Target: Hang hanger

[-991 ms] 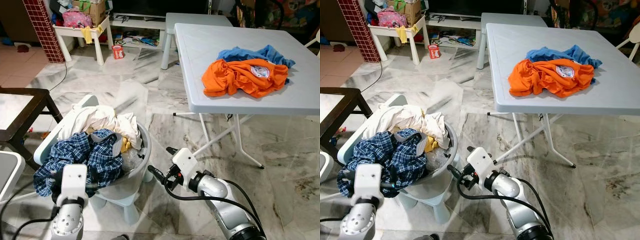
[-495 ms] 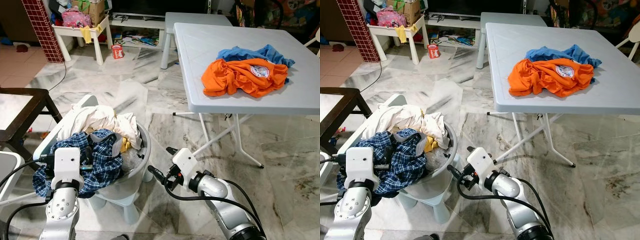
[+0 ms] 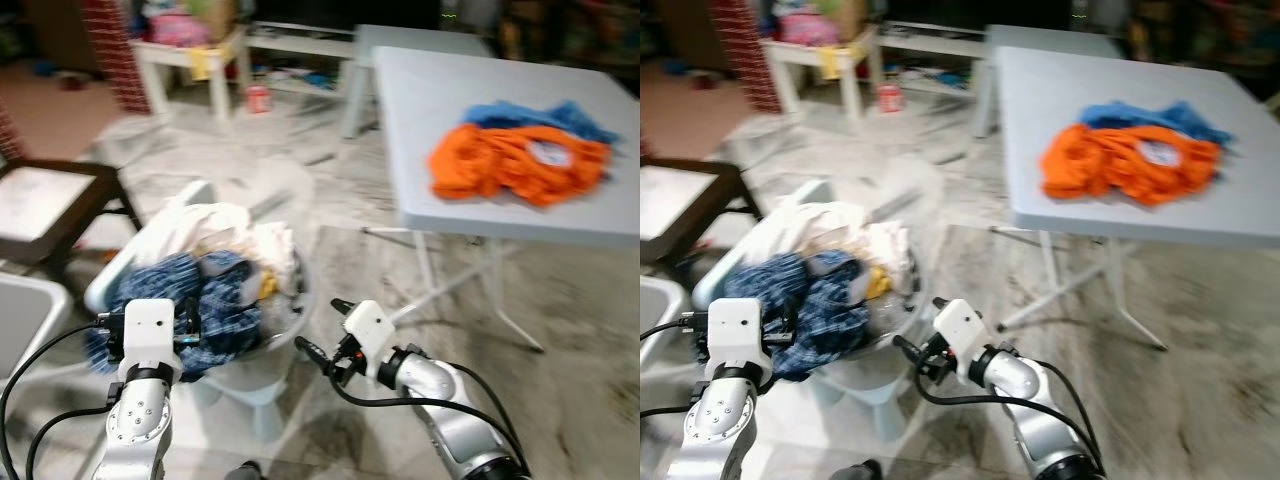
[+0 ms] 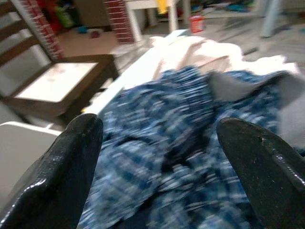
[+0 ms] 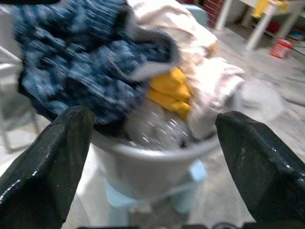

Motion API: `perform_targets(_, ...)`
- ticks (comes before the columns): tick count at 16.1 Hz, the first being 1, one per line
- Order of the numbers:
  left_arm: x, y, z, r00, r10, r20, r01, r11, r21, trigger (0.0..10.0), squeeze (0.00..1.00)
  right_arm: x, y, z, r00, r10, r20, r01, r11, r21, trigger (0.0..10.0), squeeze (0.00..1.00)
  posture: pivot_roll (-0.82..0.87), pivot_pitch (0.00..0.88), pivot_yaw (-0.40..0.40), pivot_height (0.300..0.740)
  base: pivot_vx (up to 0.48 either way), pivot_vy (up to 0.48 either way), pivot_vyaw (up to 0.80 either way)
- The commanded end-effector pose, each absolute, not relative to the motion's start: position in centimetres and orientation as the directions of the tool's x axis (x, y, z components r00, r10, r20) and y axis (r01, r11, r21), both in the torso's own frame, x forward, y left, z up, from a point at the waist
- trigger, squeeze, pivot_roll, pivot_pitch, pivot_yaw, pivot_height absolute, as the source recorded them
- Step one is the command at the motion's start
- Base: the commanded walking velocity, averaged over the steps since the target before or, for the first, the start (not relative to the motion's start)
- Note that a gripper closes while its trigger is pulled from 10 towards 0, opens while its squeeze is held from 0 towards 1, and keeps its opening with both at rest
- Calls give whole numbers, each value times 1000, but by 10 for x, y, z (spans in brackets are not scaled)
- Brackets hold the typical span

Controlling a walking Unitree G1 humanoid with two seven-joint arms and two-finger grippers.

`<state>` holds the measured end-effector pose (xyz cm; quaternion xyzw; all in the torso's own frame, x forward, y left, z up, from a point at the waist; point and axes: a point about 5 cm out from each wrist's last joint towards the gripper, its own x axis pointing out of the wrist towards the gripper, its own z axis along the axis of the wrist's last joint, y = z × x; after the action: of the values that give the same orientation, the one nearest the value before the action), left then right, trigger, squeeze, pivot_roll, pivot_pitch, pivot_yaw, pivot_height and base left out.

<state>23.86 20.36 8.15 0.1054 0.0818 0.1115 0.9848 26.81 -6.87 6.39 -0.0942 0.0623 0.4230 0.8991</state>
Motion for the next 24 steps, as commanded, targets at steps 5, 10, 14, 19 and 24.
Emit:
perform_targets(5, 240, 201, 78, 958, 241, -157, -202, 952, 230, 10000, 0, 271, -72, 68, 648, 741, -177, -761, 639, -109, 10000, 0, 67, 70, -37, 740, 0, 0, 320)
perform_targets(10, 228, 196, 68, 957, 216, -194, -170, 958, 230, 10000, 0, 273, -74, 70, 664, 732, -155, -748, 652, -124, 10000, 0, 73, 69, -40, 740, 0, 0, 480)
perform_targets(14, 231, 203, 68, 954, 232, -192, -181, 952, 248, 10000, 0, 273, -74, 70, 680, 719, -147, -733, 674, -94, 10000, 0, 74, 70, -38, 740, 0, 0, 400)
perform_targets(19, 243, 216, 76, 957, 239, -166, -193, 948, 253, 10000, 0, 269, -73, 70, 676, 724, -138, -736, 673, -76, 10000, 0, 68, 86, -37, 740, 0, 0, 0)
perform_targets(24, 242, 209, 75, 961, 222, -166, -183, 957, 224, 10000, 0, 269, -76, 70, 696, 705, -138, -717, 694, -73, 10000, 0, 66, 82, -35, 740, 0, 0, -560)
